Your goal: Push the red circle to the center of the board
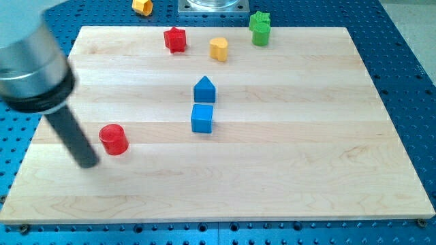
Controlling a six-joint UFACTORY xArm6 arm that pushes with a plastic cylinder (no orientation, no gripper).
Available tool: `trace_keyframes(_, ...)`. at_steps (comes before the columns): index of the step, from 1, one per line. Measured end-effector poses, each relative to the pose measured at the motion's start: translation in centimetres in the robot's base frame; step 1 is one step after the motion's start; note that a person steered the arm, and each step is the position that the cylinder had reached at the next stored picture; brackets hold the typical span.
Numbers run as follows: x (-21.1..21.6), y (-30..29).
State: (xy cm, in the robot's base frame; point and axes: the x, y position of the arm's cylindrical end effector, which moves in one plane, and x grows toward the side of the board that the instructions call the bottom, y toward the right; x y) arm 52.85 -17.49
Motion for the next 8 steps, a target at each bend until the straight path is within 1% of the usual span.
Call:
trace_keyframes(1, -5.3, 4.1)
trace_keyframes(3, -8.3, 7.2)
trace_keyframes(4, -0.9, 2.4)
trace_keyframes(5, 0.7, 7.2)
trace_keyframes(6, -1.9, 12.8)
trace_keyframes(7, -6.2, 14.7)
trace_keyframes(8, -4.6, 14.0)
